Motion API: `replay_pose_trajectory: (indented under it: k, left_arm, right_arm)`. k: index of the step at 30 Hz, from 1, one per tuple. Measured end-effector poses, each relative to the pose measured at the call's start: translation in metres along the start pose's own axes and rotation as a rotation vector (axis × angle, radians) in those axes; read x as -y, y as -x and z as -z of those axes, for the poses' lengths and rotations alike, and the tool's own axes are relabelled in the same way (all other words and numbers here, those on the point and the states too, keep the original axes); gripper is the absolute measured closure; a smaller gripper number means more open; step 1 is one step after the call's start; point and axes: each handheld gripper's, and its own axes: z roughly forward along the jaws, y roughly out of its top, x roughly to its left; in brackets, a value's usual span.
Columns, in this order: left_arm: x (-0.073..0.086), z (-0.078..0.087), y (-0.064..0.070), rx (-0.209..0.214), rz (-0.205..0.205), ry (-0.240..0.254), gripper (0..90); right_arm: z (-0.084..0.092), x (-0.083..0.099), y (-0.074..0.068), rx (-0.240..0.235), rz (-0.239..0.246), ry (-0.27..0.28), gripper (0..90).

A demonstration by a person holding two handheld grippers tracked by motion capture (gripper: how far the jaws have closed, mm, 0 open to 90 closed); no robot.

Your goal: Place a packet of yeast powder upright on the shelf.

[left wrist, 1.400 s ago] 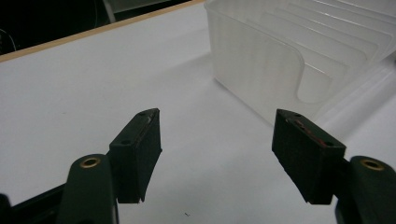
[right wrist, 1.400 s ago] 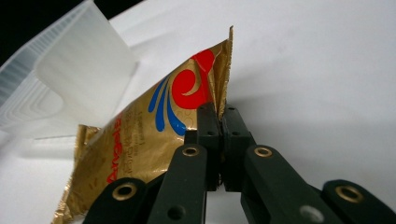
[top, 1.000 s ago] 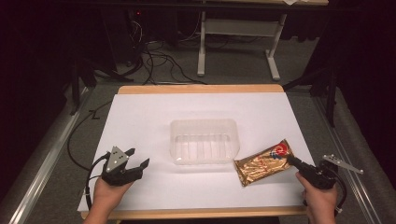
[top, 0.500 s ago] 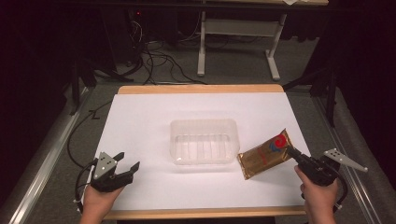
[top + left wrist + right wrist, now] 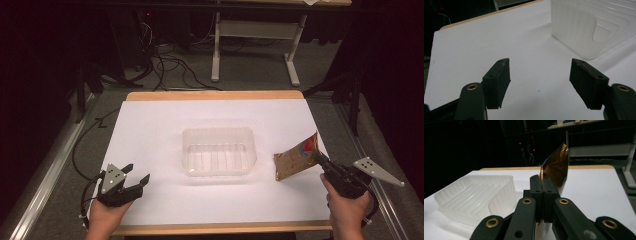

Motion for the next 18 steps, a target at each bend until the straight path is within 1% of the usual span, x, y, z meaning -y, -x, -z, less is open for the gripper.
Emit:
replay_pose_trajectory:
  k: [1,4,5,8,11,14,15,18]
  left_arm:
    - [0.000,0.000,0.000,0.000,0.001,0.002,33.2]
    - [0.000,0.001,-0.001,0.001,0.001,0.006,33.2]
    - [0.000,0.001,-0.001,0.002,0.002,0.010,33.2]
    - [-0.001,0.002,-0.001,0.005,0.001,0.012,33.2]
    - [-0.001,0.002,-0.001,0.006,0.000,0.010,33.2]
    - [-0.001,0.002,-0.001,0.005,0.003,0.011,33.2]
    - [-0.001,0.002,-0.001,0.005,0.003,0.010,33.2]
    - [-0.001,0.002,-0.001,0.003,0.006,0.013,33.2]
  right_arm:
    - [0.000,-0.003,-0.003,0.002,0.012,0.010,90.0]
    - [0.000,-0.005,-0.006,0.000,0.018,0.019,90.0]
    - [-0.001,-0.007,-0.008,0.002,0.026,0.025,90.0]
    - [-0.002,-0.008,-0.011,-0.003,0.030,0.030,90.0]
    - [-0.004,-0.011,-0.017,-0.030,0.012,0.048,90.0]
    - [-0.005,-0.011,-0.021,-0.030,0.024,0.051,90.0]
    - [-0.005,-0.012,-0.025,-0.033,0.026,0.055,90.0]
    - [-0.006,-0.014,-0.028,-0.030,0.031,0.061,90.0]
